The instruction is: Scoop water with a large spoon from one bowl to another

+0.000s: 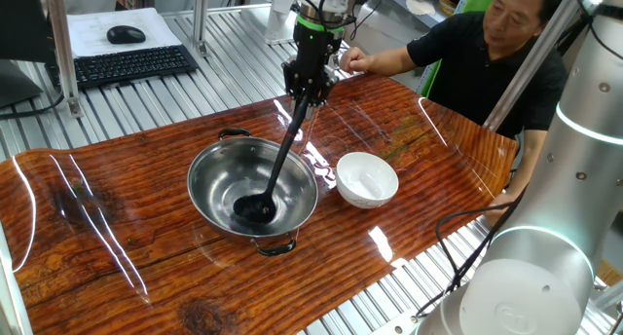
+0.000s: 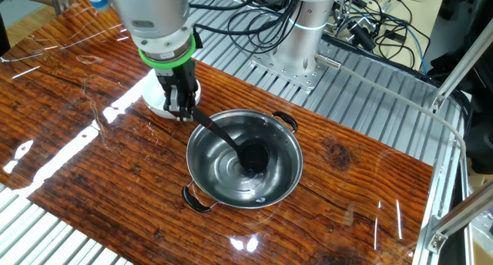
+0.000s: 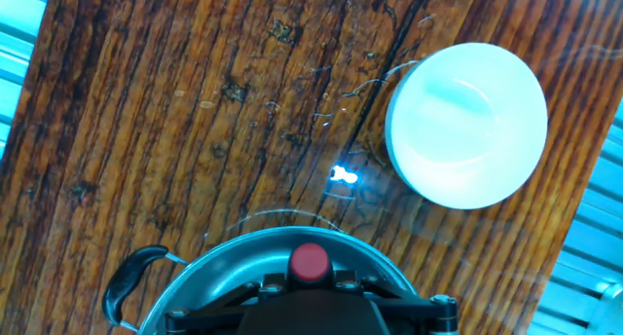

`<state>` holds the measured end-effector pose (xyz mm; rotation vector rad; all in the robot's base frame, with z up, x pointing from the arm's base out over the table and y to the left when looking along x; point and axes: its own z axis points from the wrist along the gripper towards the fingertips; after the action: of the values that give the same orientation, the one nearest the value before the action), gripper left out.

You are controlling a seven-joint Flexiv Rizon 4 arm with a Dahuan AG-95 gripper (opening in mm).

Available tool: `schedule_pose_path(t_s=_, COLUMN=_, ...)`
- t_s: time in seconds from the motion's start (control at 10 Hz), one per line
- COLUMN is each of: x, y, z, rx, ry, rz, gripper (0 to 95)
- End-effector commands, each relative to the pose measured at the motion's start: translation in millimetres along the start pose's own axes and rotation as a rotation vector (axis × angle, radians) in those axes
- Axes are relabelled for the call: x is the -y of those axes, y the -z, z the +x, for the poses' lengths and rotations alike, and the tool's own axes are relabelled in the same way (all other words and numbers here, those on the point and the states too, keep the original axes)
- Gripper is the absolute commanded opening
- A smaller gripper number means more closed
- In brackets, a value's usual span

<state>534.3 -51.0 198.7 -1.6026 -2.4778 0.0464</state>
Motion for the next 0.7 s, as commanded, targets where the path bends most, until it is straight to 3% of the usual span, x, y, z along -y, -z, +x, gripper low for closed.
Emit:
schedule_pose_path(t_s=0.1, x=0.2, y=1.8, z=2.1, rx=-0.002, ry=0.001, rz=0.004, gripper=0.0)
schedule_pose_path(t_s=0.4, x=0.9, y=7.6, z=4.4, rx=-0.016, ry=0.017, rz=0.009, gripper=0.0)
schedule_pose_path(t_s=0.7, x=3.2, y=16.3, z=1.8, rx=-0.056, ry=0.044, rz=-0.008, gripper=0.0)
